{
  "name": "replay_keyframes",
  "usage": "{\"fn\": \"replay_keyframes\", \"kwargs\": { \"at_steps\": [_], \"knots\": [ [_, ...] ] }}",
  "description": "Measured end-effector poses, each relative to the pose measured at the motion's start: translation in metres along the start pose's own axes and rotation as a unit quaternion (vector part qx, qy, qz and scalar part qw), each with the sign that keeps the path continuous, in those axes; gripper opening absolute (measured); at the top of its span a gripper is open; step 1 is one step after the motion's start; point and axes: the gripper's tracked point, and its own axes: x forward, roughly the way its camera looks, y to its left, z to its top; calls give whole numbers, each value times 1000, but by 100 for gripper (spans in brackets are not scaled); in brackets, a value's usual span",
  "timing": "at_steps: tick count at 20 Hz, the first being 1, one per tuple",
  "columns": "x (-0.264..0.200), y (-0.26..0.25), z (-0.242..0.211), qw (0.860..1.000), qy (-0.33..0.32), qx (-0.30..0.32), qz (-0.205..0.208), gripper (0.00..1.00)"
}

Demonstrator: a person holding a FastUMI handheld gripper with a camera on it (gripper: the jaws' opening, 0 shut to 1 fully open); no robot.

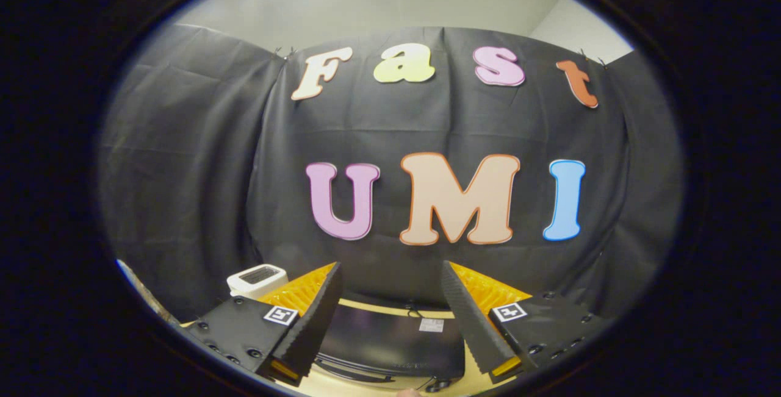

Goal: Open the toaster oven, put the food inside, and close the toaster oven door.

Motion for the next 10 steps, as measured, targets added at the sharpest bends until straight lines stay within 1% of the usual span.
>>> {"fn": "replay_keyframes", "kwargs": {
  "at_steps": [4, 7, 10],
  "knots": [
    [13, 6, -67, 998, 61, 2, 4, 100],
    [19, 7, -117, 994, 108, 4, 2, 100],
    [20, 7, -159, 989, 146, -8, -1, 100]
  ]
}}
